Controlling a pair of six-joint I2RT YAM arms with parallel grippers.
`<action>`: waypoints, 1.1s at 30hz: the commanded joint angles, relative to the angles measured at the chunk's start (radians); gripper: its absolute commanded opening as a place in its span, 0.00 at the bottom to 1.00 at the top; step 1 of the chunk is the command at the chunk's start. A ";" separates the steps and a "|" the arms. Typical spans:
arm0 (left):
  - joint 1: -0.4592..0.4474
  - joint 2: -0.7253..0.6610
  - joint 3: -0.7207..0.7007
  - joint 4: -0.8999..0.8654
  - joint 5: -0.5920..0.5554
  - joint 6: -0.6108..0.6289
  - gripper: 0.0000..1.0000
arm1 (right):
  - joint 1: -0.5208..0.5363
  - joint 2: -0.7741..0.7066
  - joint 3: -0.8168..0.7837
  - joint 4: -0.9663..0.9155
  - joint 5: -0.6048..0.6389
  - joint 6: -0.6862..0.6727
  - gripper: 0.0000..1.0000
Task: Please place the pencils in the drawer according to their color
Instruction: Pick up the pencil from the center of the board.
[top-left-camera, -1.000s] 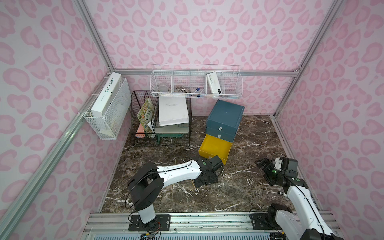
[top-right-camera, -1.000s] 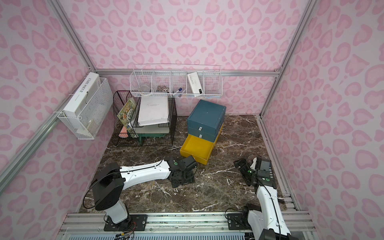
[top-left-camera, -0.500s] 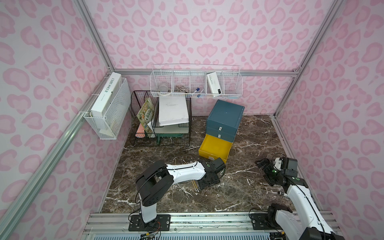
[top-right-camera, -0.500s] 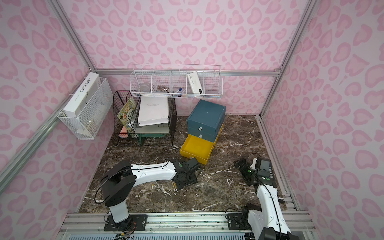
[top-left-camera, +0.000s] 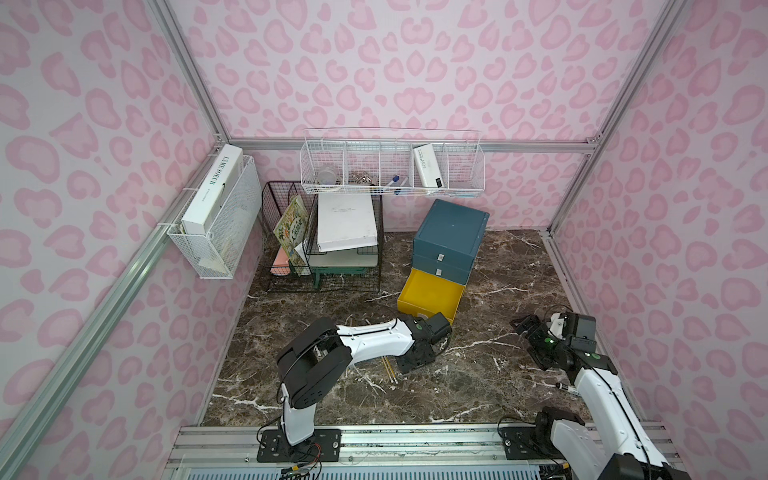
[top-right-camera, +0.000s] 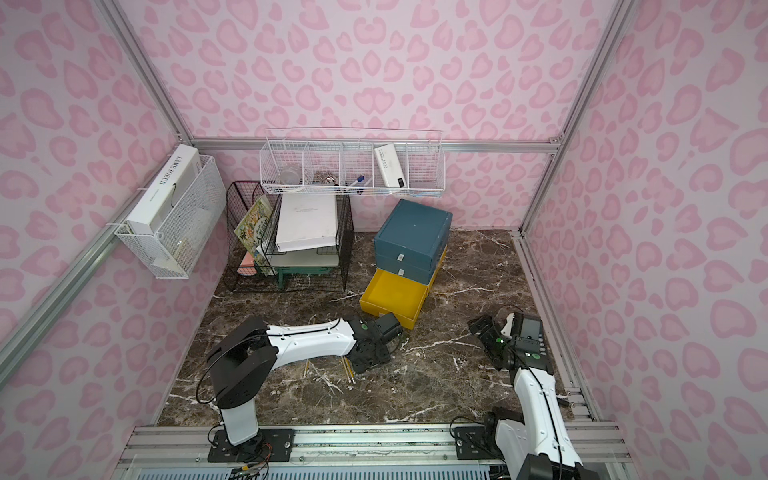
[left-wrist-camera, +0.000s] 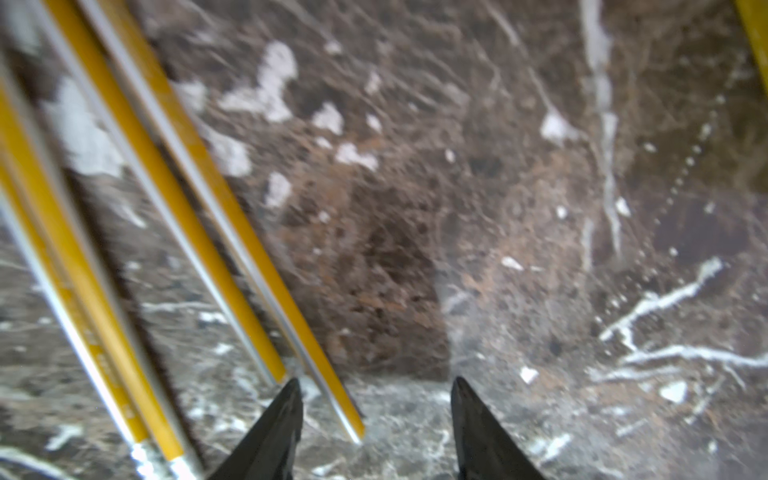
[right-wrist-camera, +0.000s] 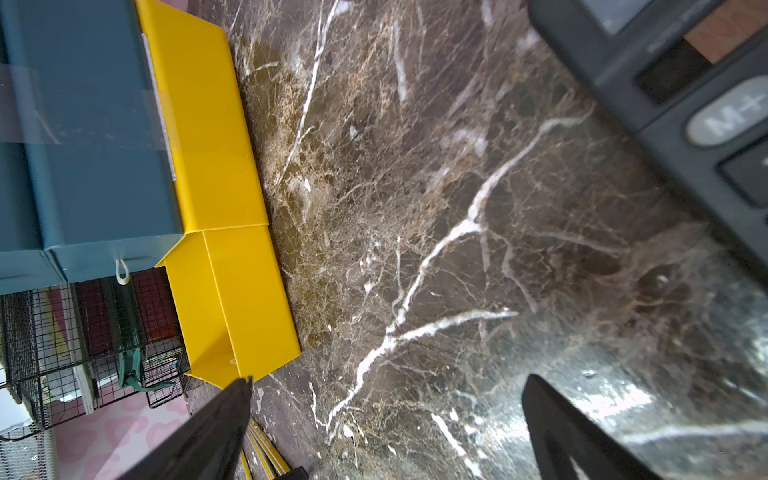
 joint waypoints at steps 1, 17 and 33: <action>0.019 0.000 -0.022 -0.064 -0.049 -0.002 0.57 | 0.001 -0.002 0.003 0.001 0.003 -0.012 1.00; 0.100 0.030 -0.016 -0.030 -0.026 0.060 0.49 | 0.001 0.001 0.009 -0.005 0.008 -0.012 1.00; 0.066 0.076 0.015 -0.065 -0.001 0.030 0.22 | 0.001 -0.007 -0.001 0.009 0.010 0.003 1.00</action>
